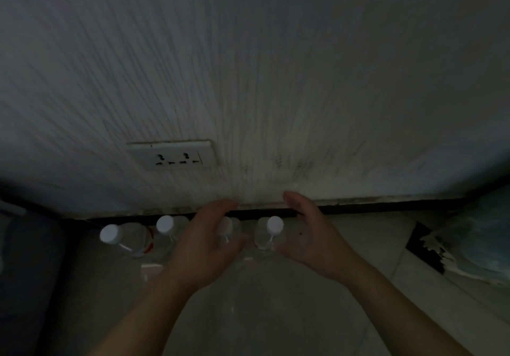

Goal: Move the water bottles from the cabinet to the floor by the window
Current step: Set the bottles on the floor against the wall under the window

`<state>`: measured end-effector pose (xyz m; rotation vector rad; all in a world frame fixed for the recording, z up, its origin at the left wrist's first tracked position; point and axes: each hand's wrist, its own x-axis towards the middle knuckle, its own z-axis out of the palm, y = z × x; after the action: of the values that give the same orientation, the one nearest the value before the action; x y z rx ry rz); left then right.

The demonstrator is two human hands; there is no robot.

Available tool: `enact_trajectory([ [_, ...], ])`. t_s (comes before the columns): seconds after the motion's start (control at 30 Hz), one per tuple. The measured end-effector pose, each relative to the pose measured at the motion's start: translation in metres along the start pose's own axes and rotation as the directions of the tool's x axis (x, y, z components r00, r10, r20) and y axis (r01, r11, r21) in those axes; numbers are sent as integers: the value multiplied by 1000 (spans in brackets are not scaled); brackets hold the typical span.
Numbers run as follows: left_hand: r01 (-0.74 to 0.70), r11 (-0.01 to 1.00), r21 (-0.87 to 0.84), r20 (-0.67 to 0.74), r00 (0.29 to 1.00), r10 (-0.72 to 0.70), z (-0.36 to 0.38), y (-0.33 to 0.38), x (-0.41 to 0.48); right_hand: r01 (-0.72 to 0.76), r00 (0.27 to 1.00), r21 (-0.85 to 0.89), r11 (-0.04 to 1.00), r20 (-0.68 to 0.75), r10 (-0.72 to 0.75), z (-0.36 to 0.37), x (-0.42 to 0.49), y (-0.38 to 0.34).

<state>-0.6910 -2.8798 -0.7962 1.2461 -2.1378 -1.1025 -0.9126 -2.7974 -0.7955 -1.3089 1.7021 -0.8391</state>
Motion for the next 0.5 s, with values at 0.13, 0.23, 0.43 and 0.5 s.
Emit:
enact_trajectory([
  [0.13,-39,998,48,52,998,37,-21,36,-14,-32,999,-28,999,1,32,-29,-20,-54],
  [0.23,11,995,101,86,996,-20,-51,77,-21,-43,999,-30,999,-11,43,-54,-36,-105],
  [0.43,-5,977,212,135,991,-24,-132,174,-29,-58,998,-106,993,-29,55,-107,-70,-223],
  [0.5,-18,976,219,152,988,-16,-161,211,-30,-60,997,-134,989,-46,55,-124,-82,-261],
])
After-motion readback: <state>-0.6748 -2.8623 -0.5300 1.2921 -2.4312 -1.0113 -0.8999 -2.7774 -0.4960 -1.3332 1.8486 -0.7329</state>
